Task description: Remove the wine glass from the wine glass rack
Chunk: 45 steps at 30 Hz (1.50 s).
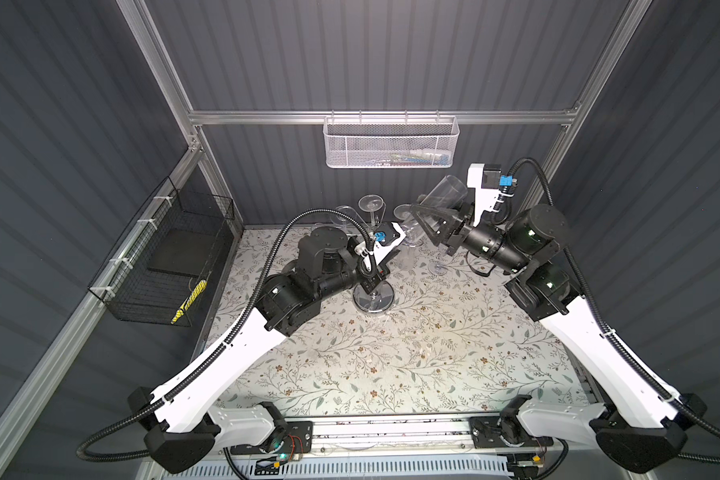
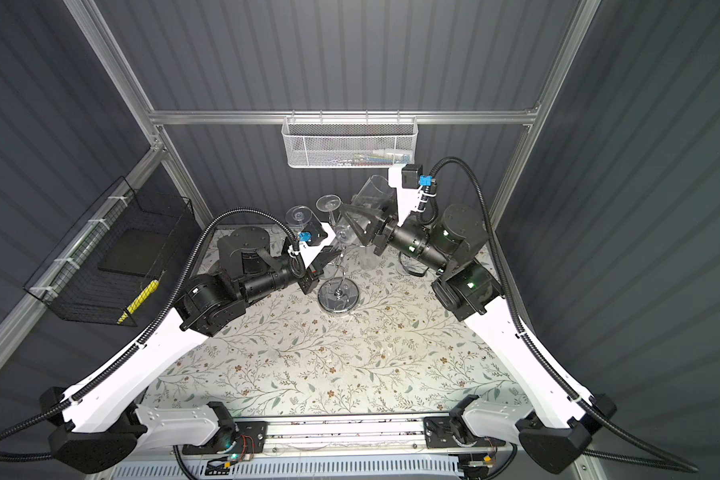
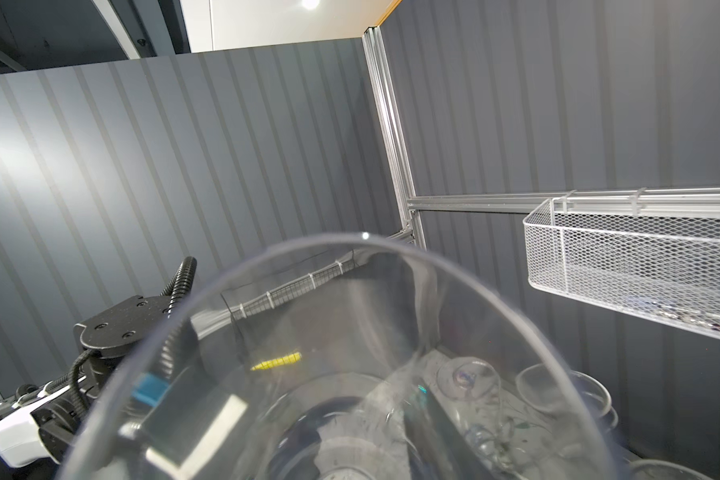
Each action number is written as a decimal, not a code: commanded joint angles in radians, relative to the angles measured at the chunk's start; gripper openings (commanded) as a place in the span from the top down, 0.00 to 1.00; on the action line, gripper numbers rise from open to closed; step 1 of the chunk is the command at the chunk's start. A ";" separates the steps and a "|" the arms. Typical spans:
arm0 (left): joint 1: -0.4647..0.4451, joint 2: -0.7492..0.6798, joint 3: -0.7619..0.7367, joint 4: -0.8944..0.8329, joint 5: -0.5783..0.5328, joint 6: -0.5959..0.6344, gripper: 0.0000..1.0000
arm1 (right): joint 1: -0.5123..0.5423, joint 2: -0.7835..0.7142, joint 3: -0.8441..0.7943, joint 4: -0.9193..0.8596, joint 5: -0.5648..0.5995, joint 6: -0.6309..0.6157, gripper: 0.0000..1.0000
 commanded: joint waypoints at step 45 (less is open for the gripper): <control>0.002 -0.434 -0.288 0.079 -0.285 -0.289 0.31 | -0.452 -0.298 -0.694 0.118 0.506 -0.341 0.58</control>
